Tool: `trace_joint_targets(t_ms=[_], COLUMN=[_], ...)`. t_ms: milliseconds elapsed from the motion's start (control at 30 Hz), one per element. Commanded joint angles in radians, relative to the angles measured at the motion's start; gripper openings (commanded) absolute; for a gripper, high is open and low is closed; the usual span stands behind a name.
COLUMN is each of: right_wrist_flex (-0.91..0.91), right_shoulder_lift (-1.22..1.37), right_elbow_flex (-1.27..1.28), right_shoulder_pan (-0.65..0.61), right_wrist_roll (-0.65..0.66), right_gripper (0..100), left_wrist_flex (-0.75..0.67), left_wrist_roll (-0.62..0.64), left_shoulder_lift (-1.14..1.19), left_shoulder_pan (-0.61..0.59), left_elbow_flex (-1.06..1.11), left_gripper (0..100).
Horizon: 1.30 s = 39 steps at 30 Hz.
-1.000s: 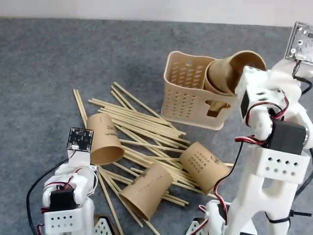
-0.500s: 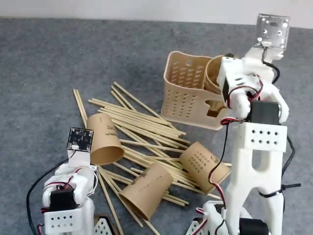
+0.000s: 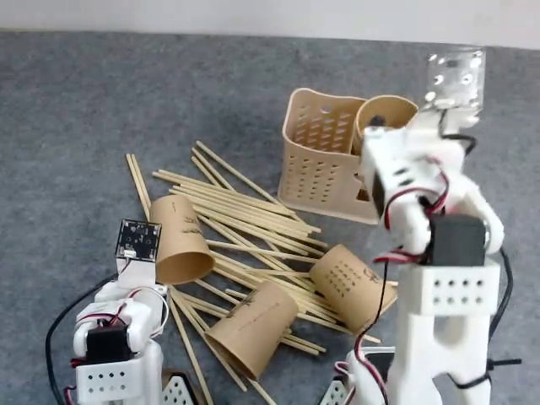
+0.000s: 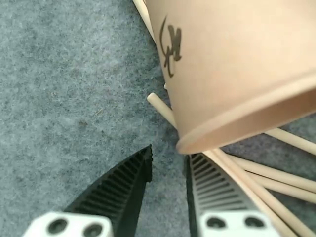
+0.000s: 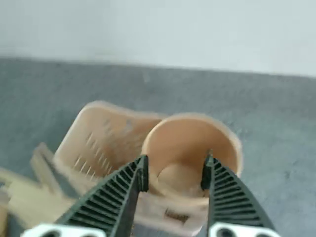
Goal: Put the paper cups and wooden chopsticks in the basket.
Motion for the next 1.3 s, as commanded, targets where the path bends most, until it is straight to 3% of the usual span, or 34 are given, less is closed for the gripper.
trace_joint_targets(t_ms=[0, 267, 633, 1033, 1267], right_wrist_flex=[0.096, 0.302, 0.584, 0.547, 0.547], right_shoulder_lift=[-0.056, -0.056, -0.058, -0.166, -0.228], right_elbow_flex=[-0.008, -0.008, -0.001, 0.349, 0.410], right_shoulder_pan=[-0.077, -0.174, -0.170, 0.061, 0.096], right_wrist_roll=[0.020, 0.020, 0.011, 0.009, -0.298], right_gripper=[18.3, 18.3, 18.3, 18.7, 18.9], left_wrist_flex=[0.000, 0.000, 0.000, 0.000, 0.000], left_wrist_roll=[0.008, 0.008, 0.008, 0.008, 0.008], left_shoulder_lift=[-0.001, -0.001, -0.001, -0.001, -0.001], left_shoulder_pan=[-0.005, -0.005, -0.005, -0.005, -0.005], left_elbow_flex=[0.021, 0.021, 0.021, 0.021, 0.021], left_gripper=[12, 12, 12, 12, 12])
